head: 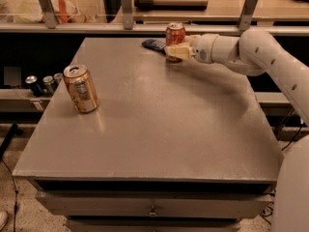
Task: Move coke can near rxbar blueberry
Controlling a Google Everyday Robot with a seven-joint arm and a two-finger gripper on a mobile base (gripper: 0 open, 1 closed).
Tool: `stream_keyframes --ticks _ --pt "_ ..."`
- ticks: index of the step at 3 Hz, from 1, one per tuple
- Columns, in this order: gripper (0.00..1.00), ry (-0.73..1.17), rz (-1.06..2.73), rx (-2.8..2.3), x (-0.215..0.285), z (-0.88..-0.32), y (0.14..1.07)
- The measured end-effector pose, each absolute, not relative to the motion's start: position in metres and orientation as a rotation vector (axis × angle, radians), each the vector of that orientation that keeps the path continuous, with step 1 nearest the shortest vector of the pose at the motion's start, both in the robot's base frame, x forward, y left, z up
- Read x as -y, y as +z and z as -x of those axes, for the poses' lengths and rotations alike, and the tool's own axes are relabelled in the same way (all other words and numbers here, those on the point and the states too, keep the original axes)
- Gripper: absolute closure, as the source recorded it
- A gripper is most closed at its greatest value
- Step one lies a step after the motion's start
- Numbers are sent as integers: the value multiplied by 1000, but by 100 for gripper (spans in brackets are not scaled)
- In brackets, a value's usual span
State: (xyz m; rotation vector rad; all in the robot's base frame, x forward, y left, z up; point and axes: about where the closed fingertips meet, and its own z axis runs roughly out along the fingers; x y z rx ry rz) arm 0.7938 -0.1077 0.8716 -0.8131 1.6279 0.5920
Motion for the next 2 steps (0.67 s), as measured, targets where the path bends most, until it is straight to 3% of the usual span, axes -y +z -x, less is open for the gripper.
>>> stream_keyframes --ticks 1,2 --pt "0 598 819 -1631 108 -793 871" --pt "0 591 834 -1646 111 -788 873"
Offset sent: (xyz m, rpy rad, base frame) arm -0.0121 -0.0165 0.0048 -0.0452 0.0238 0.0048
